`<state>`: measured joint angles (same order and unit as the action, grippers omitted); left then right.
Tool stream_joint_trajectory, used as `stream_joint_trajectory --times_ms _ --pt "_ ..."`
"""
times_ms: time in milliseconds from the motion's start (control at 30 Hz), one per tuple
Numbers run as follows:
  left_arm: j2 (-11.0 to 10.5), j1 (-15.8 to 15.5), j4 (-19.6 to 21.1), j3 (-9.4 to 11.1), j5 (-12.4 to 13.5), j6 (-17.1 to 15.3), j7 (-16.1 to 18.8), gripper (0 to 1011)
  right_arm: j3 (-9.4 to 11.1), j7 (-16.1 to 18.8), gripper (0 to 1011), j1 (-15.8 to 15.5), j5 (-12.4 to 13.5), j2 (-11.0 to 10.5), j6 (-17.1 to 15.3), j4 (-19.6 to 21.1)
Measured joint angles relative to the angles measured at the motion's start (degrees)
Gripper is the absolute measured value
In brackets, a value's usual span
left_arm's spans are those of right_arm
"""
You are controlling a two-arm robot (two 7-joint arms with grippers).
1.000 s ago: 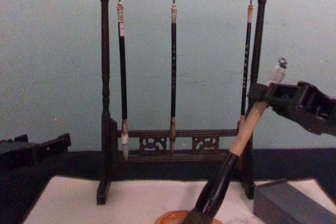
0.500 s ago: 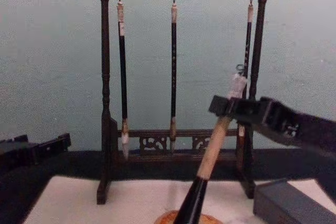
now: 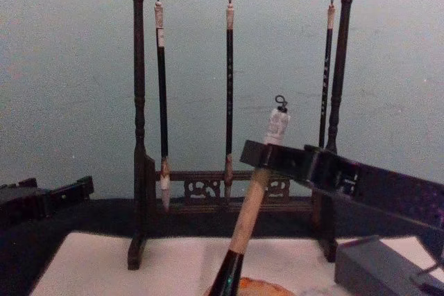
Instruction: Pick up the brush from the inkstone, write on the paper, then place the brush back to its original position.
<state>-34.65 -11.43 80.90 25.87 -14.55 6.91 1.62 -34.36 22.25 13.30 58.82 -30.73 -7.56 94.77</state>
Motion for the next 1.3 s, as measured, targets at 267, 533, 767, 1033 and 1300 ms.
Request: stream_joint_trajectory --times_ms 267,533,767,1033,1300 --pt "0.0 0.0 0.0 0.0 0.0 0.0 0.0 1002 0.37 0.3 180 -0.28 -0.38 0.74 -0.34 -0.37" --pt "0.0 0.0 0.0 0.0 0.0 0.0 0.0 1002 1.84 -0.26 180 -1.84 -0.54 -0.29 -0.4 0.32" --pt "0.0 0.0 0.0 0.0 0.0 0.0 0.0 1002 3.06 -0.8 180 -3.14 -0.74 -1.42 -0.44 0.37" --pt "0.0 0.0 0.0 0.0 0.0 0.0 0.0 1002 4.65 -1.12 180 -4.71 -0.81 -2.91 -0.56 1.03" --pt "0.0 0.0 0.0 0.0 0.0 0.0 0.0 1002 6.73 -1.21 180 -6.7 -0.52 -4.52 -0.02 2.65"
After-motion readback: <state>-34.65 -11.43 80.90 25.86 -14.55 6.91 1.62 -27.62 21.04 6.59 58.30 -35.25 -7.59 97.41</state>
